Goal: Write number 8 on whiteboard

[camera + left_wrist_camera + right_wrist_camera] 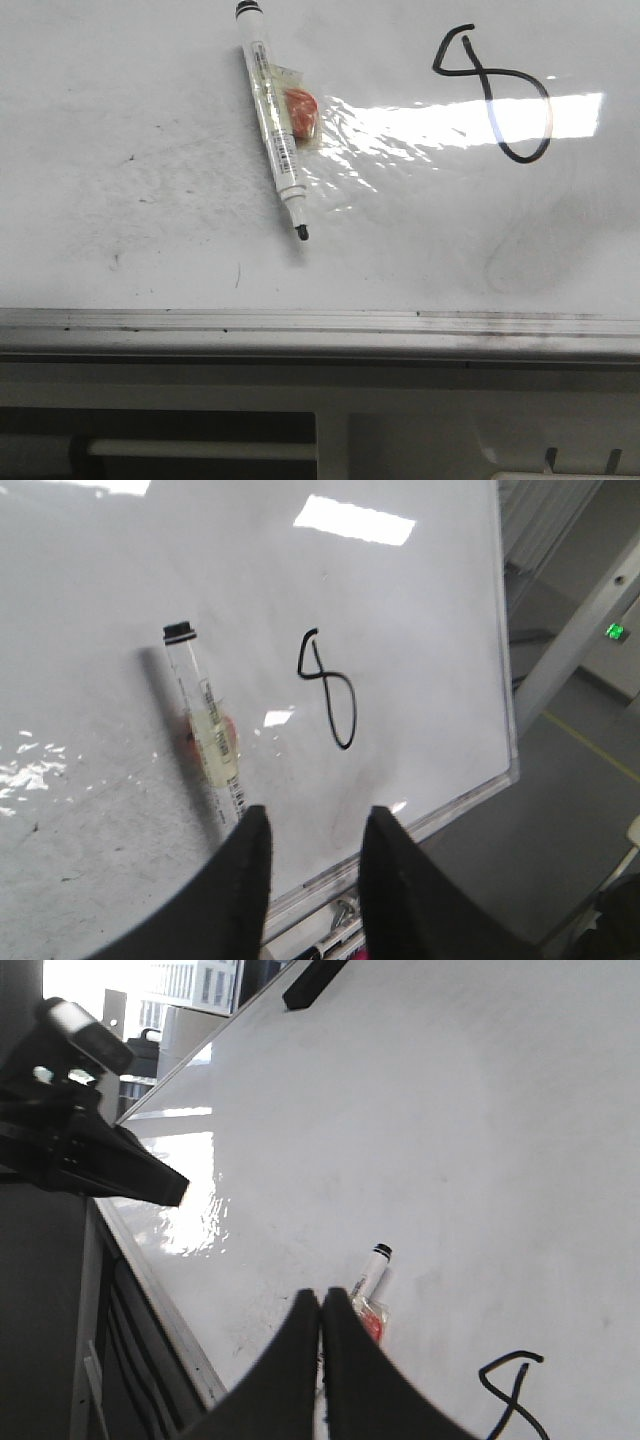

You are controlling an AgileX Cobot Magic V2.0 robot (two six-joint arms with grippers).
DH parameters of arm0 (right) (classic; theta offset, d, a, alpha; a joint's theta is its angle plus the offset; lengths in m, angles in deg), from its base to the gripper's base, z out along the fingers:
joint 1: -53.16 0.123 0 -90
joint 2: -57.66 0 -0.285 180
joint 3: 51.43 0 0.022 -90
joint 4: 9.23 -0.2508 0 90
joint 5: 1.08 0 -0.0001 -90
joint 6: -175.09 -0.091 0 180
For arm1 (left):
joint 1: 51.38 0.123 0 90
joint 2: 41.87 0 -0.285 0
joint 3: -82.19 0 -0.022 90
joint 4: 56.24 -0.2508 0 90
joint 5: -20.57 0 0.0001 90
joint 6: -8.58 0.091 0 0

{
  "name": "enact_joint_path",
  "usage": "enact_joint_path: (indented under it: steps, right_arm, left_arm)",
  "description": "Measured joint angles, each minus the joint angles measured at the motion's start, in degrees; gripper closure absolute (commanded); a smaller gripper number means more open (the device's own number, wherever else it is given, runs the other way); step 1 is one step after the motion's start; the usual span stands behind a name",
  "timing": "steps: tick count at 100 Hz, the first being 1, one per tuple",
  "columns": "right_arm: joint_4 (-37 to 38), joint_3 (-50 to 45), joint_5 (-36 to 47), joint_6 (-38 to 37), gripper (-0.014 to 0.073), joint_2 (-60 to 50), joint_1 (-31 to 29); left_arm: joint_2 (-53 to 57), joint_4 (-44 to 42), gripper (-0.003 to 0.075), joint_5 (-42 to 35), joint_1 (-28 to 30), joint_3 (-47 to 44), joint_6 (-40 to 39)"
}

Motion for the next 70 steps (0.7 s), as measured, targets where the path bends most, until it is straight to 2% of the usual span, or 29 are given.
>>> enact_joint_path:
  steps: [24,70]
  right_arm:
    - [-1.12,-2.64,0.2,0.0,0.0646,-6.46,-1.12]
    - [-1.84,-2.86,1.03,-0.05,0.0646,-6.46,-1.12]
  left_arm:
    - [12.37,-0.22,0.0741,0.12,0.0,-4.77,0.0]
    - [13.63,-0.22,0.0741,0.26,0.0,-5.46,0.0]
